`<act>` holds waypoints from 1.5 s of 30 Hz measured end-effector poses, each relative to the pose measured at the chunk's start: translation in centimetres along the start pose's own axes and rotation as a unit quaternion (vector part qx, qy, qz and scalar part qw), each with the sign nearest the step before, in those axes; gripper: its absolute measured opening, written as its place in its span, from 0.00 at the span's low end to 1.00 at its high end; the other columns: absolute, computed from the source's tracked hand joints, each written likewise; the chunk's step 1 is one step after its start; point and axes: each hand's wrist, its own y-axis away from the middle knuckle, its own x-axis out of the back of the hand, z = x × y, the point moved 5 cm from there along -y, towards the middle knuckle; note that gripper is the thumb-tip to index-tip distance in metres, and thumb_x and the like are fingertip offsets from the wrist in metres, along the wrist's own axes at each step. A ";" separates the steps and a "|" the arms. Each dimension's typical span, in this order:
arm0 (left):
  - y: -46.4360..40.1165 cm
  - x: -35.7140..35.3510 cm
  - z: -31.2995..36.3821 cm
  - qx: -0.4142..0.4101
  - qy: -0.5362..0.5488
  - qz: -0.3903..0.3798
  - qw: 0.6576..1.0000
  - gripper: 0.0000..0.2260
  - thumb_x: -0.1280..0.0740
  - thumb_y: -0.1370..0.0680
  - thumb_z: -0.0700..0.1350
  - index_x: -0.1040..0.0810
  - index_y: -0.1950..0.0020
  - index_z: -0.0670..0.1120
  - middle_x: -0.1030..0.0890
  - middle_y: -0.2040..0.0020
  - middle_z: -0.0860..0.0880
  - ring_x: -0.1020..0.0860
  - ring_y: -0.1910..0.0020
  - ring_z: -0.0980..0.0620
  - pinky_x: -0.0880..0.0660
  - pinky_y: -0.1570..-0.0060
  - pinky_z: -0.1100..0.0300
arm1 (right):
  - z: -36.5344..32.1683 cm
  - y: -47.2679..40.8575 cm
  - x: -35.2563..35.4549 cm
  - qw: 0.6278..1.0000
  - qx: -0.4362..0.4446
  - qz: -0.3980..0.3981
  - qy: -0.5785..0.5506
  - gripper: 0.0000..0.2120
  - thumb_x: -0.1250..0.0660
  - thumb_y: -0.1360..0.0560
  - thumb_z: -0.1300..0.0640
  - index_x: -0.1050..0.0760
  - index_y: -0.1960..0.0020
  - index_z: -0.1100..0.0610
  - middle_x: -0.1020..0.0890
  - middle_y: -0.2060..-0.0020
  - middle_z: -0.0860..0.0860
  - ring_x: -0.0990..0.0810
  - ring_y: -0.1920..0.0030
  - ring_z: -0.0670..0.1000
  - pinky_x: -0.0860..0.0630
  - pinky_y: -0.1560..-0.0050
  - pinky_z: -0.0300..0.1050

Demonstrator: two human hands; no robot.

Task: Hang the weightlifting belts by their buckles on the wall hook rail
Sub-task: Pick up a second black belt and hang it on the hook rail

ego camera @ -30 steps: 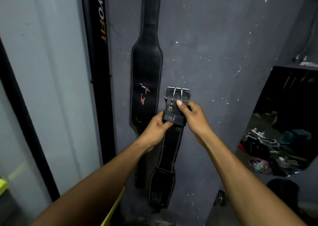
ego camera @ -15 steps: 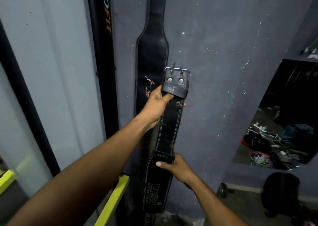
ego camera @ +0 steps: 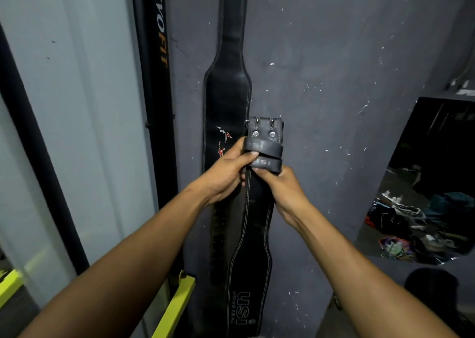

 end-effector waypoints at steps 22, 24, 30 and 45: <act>4.9 -4.4 -8.3 0.101 -0.005 0.027 0.994 0.11 0.39 0.14 0.46 0.23 0.45 0.40 0.16 0.53 0.32 0.13 0.57 0.41 0.15 0.54 0.44 | -2.4 -1.9 4.1 0.995 -0.043 0.080 0.036 0.10 0.27 0.21 0.53 0.15 0.45 0.59 0.11 0.52 0.56 0.12 0.48 0.56 0.16 0.43 0.53; 5.4 -4.9 -9.1 0.105 -0.004 0.025 0.994 0.09 0.39 0.15 0.46 0.23 0.46 0.42 0.16 0.51 0.32 0.13 0.55 0.40 0.16 0.51 0.42 | -2.8 -2.4 4.8 0.990 0.000 0.106 0.088 0.06 0.27 0.22 0.56 0.14 0.49 0.57 0.11 0.52 0.54 0.12 0.47 0.56 0.17 0.40 0.57; 5.3 -4.3 -10.0 0.122 0.004 0.014 0.992 0.11 0.36 0.16 0.51 0.19 0.50 0.47 0.15 0.48 0.33 0.15 0.49 0.37 0.19 0.44 0.38 | -2.1 -2.7 4.9 0.982 0.026 0.124 0.137 0.03 0.26 0.23 0.56 0.14 0.53 0.54 0.11 0.55 0.51 0.12 0.47 0.56 0.18 0.42 0.59; 4.5 0.1 -19.7 0.226 -0.213 -0.033 0.950 0.35 0.26 0.31 0.71 0.25 0.30 0.54 0.18 0.34 0.53 0.20 0.35 0.54 0.25 0.32 0.45 | -8.6 -5.3 4.2 0.980 0.100 0.129 0.114 0.04 0.28 0.22 0.61 0.15 0.55 0.54 0.14 0.64 0.44 0.16 0.62 0.43 0.19 0.56 0.42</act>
